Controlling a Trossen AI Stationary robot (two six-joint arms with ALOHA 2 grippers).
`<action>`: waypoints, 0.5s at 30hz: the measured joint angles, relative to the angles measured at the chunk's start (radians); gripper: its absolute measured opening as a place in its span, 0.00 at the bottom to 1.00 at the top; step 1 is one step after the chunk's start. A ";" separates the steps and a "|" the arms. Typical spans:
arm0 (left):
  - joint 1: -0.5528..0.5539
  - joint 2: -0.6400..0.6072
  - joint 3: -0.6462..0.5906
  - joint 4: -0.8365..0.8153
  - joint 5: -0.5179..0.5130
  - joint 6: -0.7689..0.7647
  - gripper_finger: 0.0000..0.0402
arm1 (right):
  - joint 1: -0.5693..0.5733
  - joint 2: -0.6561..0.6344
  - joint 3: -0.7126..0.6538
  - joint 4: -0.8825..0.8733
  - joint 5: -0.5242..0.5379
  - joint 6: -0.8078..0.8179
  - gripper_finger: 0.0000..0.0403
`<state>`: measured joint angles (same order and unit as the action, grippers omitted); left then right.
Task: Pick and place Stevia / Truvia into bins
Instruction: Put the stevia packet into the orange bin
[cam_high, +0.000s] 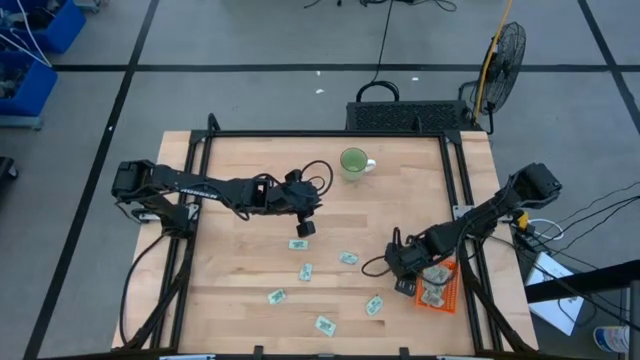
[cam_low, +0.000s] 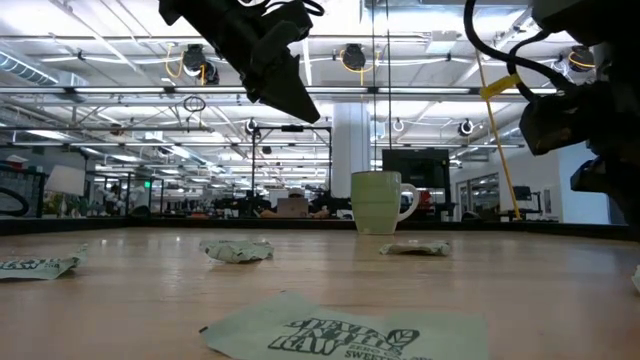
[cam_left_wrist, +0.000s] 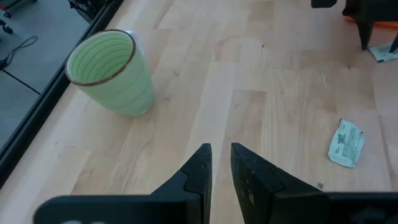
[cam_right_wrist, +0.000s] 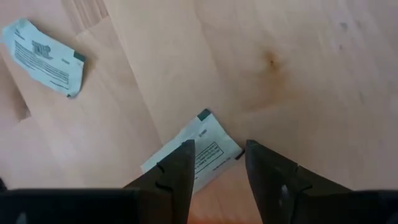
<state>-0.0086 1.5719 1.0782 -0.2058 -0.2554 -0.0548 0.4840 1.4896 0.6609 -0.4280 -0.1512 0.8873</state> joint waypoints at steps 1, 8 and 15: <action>0.000 0.000 0.000 0.000 0.000 0.000 0.17 | 0.002 0.013 0.000 -0.008 0.000 -0.009 0.33; 0.000 0.000 0.000 0.000 0.000 -0.002 0.17 | 0.004 0.042 0.000 -0.067 0.026 -0.029 0.31; 0.001 0.000 0.000 0.000 -0.001 0.000 0.17 | 0.004 0.041 -0.002 -0.069 0.064 -0.095 0.20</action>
<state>-0.0078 1.5719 1.0782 -0.2054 -0.2562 -0.0548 0.4881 1.5311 0.6590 -0.4972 -0.0867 0.7919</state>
